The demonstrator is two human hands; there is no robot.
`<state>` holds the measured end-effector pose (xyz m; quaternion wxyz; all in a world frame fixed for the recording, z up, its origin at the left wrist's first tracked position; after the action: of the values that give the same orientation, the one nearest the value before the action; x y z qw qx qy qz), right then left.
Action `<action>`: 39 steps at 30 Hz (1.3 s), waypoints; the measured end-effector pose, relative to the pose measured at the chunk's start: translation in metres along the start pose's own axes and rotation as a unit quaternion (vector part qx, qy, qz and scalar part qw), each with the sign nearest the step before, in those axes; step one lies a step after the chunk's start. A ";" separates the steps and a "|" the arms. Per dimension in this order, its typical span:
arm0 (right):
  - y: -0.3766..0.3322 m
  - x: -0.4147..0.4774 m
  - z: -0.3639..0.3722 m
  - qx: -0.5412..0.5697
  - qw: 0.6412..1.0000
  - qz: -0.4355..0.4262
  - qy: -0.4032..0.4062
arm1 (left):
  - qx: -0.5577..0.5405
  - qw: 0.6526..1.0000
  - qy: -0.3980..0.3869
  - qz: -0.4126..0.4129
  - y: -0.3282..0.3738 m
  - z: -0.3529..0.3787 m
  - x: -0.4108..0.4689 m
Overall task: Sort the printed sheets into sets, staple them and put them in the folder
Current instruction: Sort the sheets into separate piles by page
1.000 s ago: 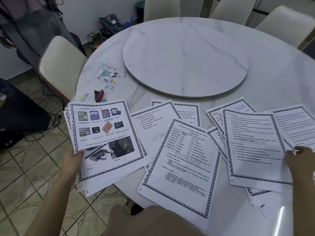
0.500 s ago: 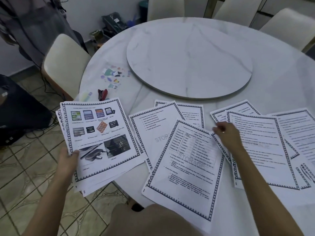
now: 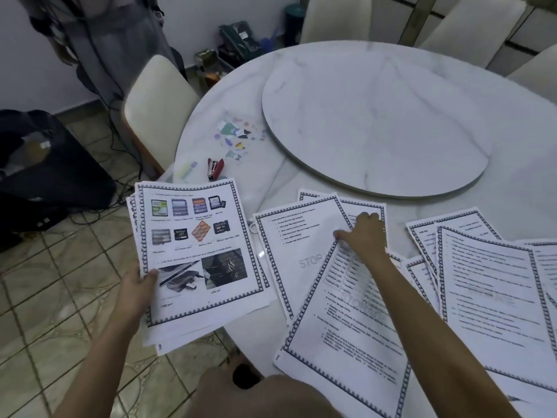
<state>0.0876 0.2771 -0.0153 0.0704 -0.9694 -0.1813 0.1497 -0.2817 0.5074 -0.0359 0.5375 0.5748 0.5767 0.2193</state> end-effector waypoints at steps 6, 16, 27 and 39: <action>-0.006 0.004 0.007 0.021 0.999 0.020 -0.014 | 0.022 0.999 -0.031 0.001 -0.004 0.008 0.004; -0.002 0.014 -0.014 0.219 0.974 -0.034 -0.055 | 0.017 0.999 -0.042 -0.009 -0.005 0.007 0.010; -0.010 -0.014 -0.123 0.394 0.871 -0.153 0.249 | -0.011 0.999 -0.040 0.016 0.004 0.007 0.004; 0.005 -0.031 -0.191 0.613 0.718 -0.113 0.310 | -0.026 0.999 -0.020 0.028 0.016 0.008 -0.018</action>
<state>0.1216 0.2451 0.1726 0.7178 -0.6788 -0.1257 -0.0902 -0.2724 0.4924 -0.0184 0.5574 0.5807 0.5437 0.2376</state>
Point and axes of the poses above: each hand's wrist, its own x-axis towards the middle knuckle, its own z-axis out of the palm, y = z × x, the point moved 4 cm from there along x, towards the middle knuckle, and after that the axes turned 6 degrees about -x, right-handed, at the moved point
